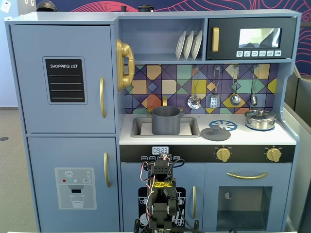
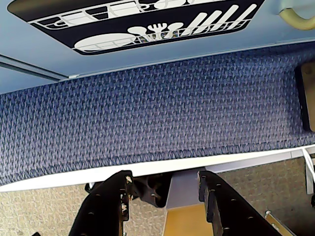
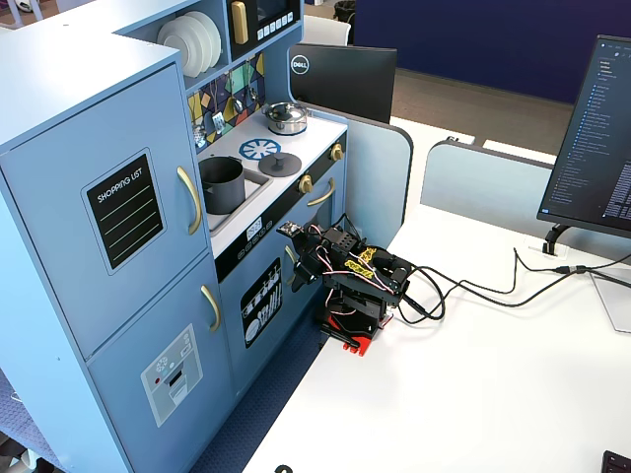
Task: Pick up the lid from the counter and put it on the gray recipient
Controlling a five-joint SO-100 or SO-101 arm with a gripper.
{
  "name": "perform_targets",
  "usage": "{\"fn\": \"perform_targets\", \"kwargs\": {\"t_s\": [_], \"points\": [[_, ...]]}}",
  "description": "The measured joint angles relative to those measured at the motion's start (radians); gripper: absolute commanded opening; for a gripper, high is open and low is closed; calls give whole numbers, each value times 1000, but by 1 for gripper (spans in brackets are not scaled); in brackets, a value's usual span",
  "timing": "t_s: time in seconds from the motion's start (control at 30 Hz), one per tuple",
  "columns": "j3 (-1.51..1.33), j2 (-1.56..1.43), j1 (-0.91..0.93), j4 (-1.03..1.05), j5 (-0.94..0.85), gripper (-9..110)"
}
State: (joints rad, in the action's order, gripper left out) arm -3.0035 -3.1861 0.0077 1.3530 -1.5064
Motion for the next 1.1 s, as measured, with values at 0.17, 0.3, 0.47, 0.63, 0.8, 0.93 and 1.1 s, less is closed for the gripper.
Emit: {"fn": "perform_targets", "kwargs": {"t_s": [0.17,0.3,0.47,0.63,0.8,0.93,1.1], "points": [[0,0,-2,0,0,0],[0,0,-2,0,0,0],[0,0,-2,0,3,0],[140,74,0,46,3,0],[443,250,46,92,-15,0],[652,336,110,26,-89,0],[779,365,201,-104,-186,0]]}}
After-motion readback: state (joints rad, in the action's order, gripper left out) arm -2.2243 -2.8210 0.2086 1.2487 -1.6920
